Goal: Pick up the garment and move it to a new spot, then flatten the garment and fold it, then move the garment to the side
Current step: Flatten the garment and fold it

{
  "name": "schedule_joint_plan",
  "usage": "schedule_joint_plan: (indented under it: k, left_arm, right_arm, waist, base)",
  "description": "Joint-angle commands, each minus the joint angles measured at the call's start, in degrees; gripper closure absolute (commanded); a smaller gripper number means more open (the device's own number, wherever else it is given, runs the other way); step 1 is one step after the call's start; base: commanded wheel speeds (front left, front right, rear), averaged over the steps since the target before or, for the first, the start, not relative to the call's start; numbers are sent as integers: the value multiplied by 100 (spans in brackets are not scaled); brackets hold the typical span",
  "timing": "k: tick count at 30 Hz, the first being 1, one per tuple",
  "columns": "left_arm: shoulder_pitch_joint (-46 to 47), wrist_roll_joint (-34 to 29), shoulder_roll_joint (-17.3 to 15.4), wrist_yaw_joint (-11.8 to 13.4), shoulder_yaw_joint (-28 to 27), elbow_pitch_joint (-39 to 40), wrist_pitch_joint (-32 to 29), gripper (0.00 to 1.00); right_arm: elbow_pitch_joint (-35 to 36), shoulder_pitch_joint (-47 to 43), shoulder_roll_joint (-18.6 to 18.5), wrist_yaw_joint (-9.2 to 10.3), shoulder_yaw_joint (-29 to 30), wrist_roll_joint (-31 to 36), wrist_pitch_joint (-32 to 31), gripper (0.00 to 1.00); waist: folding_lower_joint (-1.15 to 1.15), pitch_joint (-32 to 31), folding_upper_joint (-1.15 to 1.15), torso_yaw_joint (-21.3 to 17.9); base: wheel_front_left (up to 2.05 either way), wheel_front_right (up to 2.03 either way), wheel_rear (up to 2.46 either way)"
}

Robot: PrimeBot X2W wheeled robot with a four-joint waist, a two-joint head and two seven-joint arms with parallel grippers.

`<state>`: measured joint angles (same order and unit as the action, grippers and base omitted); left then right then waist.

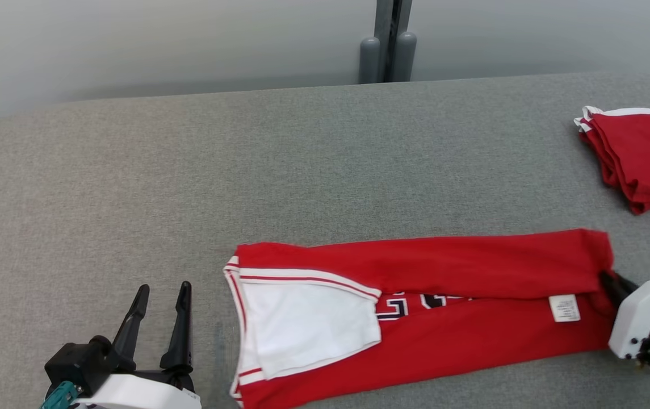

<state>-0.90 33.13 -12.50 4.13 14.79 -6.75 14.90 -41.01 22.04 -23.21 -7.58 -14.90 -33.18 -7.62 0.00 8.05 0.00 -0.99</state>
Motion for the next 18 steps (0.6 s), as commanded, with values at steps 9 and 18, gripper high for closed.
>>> schedule_joint_plan:
  k: [9, 18]
  left_arm:
    - [56, -137, 78, -48, -53, -51, 33, 0]
    - [111, -160, 119, -123, -76, -121, 33, 0]
  right_arm:
    - [721, -56, -310, 9, 108, -472, -296, 100]
    - [2399, -407, -290, 8, -260, -1098, -821, 100]
  waist:
    - [0, -2, 0, -252]
    - [0, -5, 0, -425]
  base:
    - [0, 0, 0]
    - [0, 0, 0]
